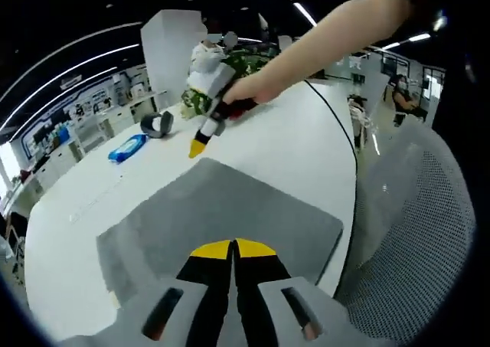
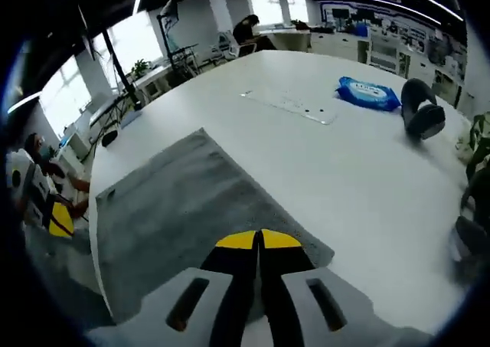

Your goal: Fold the towel on the table until its edges align and the towel forms a compact rectangular stack.

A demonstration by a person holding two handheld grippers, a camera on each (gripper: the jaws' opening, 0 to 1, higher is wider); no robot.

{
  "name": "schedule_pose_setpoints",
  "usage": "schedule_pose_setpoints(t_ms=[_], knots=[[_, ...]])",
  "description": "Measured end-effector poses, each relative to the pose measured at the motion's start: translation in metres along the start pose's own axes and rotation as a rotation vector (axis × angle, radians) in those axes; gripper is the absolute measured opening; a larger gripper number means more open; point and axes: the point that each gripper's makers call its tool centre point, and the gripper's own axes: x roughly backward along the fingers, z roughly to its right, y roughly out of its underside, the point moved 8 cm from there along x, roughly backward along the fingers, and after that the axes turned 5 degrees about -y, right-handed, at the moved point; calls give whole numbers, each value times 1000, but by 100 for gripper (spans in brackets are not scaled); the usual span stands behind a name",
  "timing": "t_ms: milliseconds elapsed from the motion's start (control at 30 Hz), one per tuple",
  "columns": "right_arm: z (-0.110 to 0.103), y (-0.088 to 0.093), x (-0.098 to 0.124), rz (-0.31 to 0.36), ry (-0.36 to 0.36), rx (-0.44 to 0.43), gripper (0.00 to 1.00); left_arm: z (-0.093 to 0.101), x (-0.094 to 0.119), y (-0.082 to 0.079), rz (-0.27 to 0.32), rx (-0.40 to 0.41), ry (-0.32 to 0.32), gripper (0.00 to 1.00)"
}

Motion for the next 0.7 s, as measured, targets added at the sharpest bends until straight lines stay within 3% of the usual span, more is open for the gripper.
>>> schedule_pose_setpoints(t_ms=[167,233,400,433,467,500,567,600,633,667,700], knots=[[0,16,-10,-183,20,202,0,40,-39,-4,-55,-118,142,1],[2,18,-13,-226,58,237,0,52,-53,-1,-100,-176,152,1],[-3,15,-24,-270,50,338,0,73,-70,2,-140,-200,164,1],[-5,16,-31,-314,41,424,0,78,-74,7,-170,-225,167,1],[-5,17,-32,-324,40,441,0,79,-75,8,-178,-235,166,1],[-7,21,-38,-377,36,496,0,82,-77,14,-214,-267,166,1],[-9,26,-43,-377,67,483,0,85,-77,21,-249,-283,172,1],[-9,23,-40,-378,61,479,0,87,-76,27,-282,-334,181,1],[-8,24,-39,-373,81,411,0,88,-76,30,-288,-370,181,1],[-6,23,-40,-371,70,417,0,89,-75,26,-234,-455,177,1],[-6,24,-39,-371,67,427,0,90,-75,26,-245,-459,169,1]])
